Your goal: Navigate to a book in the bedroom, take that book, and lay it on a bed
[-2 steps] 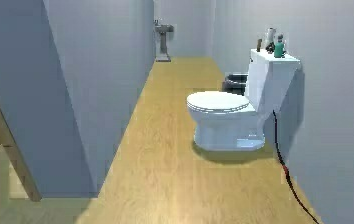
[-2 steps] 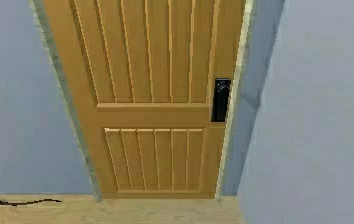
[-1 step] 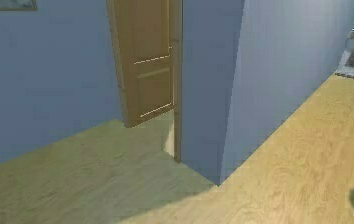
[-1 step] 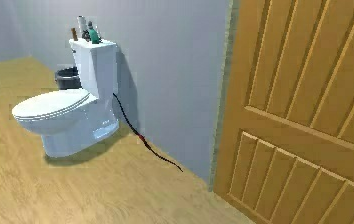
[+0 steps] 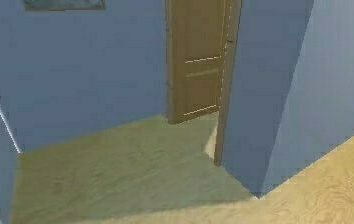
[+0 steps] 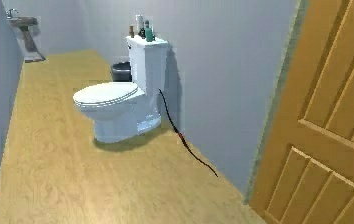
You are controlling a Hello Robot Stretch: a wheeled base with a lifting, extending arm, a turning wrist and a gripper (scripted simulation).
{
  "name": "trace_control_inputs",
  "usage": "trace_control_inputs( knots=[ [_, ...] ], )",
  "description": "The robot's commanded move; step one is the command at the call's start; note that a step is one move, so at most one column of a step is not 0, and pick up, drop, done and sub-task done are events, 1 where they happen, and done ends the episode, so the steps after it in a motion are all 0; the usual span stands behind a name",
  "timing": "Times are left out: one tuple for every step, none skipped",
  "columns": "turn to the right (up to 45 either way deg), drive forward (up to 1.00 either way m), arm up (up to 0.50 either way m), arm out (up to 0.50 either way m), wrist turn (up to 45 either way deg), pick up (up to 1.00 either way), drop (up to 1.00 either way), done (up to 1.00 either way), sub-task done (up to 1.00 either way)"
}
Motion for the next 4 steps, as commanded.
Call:
trace_control_inputs(
  knots=[
    [0.0,1.0,0.0,0.0,0.0,0.0,0.0,0.0,0.0],
    [-3.0,0.0,0.0,0.0,0.0,0.0,0.0,0.0,0.0],
    [-6.0,0.0,0.0,0.0,0.0,0.0,0.0,0.0,0.0],
    [0.0,0.55,0.0,0.0,0.0,0.0,0.0,0.0,0.0]
  ],
)
